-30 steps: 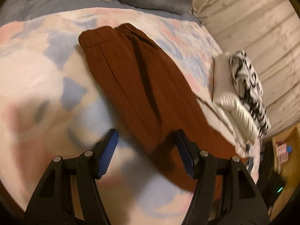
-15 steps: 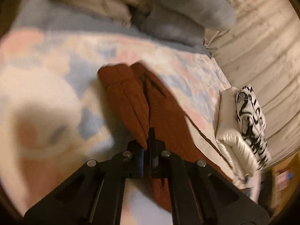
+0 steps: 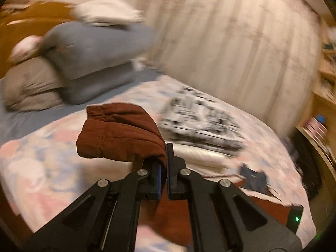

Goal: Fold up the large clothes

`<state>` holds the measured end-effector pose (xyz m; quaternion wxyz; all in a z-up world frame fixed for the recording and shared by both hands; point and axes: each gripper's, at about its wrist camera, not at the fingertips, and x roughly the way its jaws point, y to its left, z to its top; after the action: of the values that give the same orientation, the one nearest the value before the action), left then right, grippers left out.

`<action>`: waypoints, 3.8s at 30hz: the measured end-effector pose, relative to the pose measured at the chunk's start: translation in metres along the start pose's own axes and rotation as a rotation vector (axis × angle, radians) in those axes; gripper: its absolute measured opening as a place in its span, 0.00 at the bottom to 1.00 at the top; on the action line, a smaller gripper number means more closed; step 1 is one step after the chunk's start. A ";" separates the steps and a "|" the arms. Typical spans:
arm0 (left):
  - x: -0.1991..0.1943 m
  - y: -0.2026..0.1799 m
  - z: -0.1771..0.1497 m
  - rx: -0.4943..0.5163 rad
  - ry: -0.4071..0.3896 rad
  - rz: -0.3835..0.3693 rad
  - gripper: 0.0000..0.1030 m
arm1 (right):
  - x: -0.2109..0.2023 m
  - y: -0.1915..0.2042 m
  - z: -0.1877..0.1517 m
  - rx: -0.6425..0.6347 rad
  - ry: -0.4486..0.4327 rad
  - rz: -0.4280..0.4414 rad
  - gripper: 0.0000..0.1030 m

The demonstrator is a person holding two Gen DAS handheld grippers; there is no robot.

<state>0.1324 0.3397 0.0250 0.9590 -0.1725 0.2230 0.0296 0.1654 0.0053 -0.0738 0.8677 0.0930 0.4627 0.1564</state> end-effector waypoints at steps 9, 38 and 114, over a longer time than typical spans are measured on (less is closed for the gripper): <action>0.060 -0.203 -0.092 0.220 0.237 -0.208 0.01 | -0.109 -0.142 -0.030 0.198 -0.159 -0.161 0.33; 0.029 -0.170 -0.167 0.186 0.426 -0.181 0.72 | -0.121 -0.158 -0.051 0.082 -0.149 -0.124 0.60; 0.157 -0.069 -0.109 0.115 0.512 -0.137 0.53 | 0.023 -0.288 0.089 0.136 0.051 -0.206 0.23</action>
<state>0.2375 0.2345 -0.1141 0.8793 -0.1345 0.4475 -0.0924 0.3047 -0.2566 -0.1305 0.8588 0.0998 0.5012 0.0371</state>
